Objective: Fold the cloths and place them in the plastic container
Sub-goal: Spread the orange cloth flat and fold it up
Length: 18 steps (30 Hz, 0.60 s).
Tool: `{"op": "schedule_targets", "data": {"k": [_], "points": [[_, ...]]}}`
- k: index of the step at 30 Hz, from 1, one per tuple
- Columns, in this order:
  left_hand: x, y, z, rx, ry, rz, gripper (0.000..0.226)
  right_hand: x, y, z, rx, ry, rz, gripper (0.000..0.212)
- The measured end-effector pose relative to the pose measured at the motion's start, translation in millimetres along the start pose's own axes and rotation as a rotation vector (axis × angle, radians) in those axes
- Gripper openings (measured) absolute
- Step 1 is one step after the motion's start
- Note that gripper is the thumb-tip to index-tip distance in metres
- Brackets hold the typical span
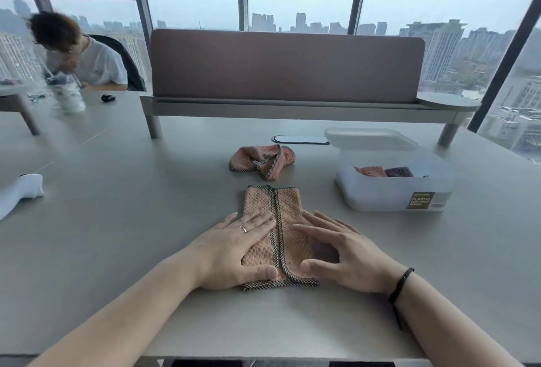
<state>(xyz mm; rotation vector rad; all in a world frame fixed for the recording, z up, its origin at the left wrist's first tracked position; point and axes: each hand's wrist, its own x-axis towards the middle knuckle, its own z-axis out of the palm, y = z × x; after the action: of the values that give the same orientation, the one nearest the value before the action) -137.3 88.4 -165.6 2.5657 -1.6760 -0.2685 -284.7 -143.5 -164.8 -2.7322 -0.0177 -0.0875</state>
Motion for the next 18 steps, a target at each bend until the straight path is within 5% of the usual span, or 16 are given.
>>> {"op": "schedule_targets", "data": {"k": [2,6,14,18], "points": [[0,-2,0,-0.077,0.036,0.016,0.105,-4,5,2,0.061,0.060,0.030,0.053],[2,-6,1,-0.260,0.121,0.051,0.097,-10,2,5,0.053,0.062,0.018,0.054],[7,-4,7,-0.091,0.039,0.080,0.102,-8,-15,15,-0.064,0.129,-0.184,0.058],[6,-8,6,-0.293,0.161,0.096,0.092,-5,-17,18,-0.064,0.275,-0.269,0.034]]}}
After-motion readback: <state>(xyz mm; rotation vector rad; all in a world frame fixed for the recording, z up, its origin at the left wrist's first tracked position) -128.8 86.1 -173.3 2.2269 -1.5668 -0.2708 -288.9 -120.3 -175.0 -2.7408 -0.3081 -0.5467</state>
